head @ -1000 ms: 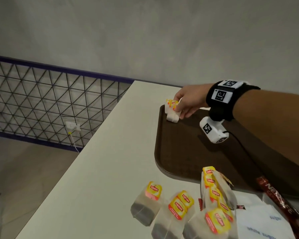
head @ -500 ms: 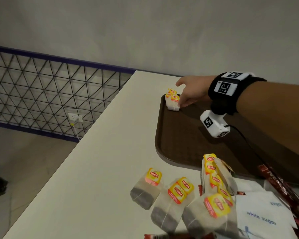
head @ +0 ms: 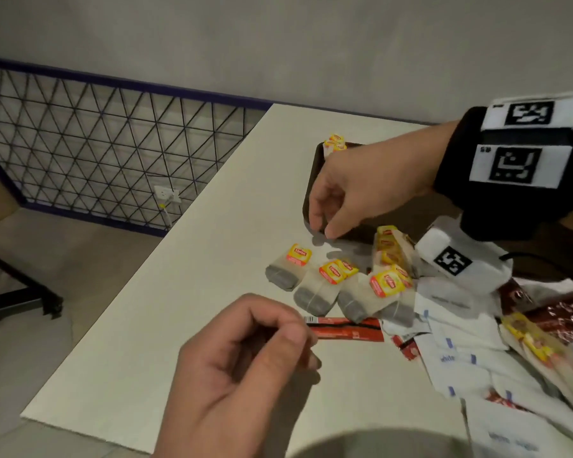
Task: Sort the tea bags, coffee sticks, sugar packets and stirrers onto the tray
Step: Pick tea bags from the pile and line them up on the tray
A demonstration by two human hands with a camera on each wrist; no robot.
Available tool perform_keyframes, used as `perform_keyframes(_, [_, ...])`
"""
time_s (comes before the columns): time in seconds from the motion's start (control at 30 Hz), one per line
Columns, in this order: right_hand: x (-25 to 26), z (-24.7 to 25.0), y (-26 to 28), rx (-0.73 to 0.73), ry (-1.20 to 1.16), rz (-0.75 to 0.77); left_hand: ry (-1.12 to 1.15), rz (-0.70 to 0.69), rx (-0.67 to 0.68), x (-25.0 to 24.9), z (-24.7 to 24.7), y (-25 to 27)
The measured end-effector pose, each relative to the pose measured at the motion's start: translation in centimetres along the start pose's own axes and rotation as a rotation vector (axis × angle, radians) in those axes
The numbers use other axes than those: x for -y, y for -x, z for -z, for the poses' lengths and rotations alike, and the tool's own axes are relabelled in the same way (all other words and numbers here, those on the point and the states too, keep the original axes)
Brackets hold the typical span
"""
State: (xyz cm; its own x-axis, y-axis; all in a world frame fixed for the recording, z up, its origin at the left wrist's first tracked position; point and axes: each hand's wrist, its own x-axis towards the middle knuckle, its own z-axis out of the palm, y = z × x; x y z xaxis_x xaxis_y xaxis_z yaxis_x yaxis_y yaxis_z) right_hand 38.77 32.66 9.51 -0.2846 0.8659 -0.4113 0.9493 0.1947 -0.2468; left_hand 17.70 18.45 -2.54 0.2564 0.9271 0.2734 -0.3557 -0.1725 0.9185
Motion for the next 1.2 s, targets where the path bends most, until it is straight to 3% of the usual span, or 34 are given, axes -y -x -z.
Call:
perform_keyframes(0.07, [1.2, -1.1, 1.0, -0.017, 0.084, -0.026, 0.015, 0.055, -0.059, -0.2, -0.4, 0.3])
perform_keyframes(0.23, [2.4, -3.8, 2.6, 0.076, 0.140, -0.084, -0.065, 0.046, -0.027, -0.8, 0.0, 0.0])
perform_keyframes(0.43, [3.1, -6.1, 3.6, -0.091, 0.212, -0.069, -0.143, 0.006, -0.017, -1.0, 0.1, -0.2])
perform_keyframes(0.63, [3.8, -5.5, 6.0, -0.144, 0.044, -0.028, -0.159, 0.047, -0.067, -0.9, 0.0, 0.0])
perform_keyframes(0.97, [3.5, -5.6, 7.5, -0.261, 0.005, -0.022, -0.195, 0.045, -0.103, -1.0, -0.4, 0.3])
perform_keyframes(1.2, [2.6, -5.1, 10.4, -0.303, -0.338, -0.146, -0.203, 0.051, -0.096, -1.0, -0.4, 0.3])
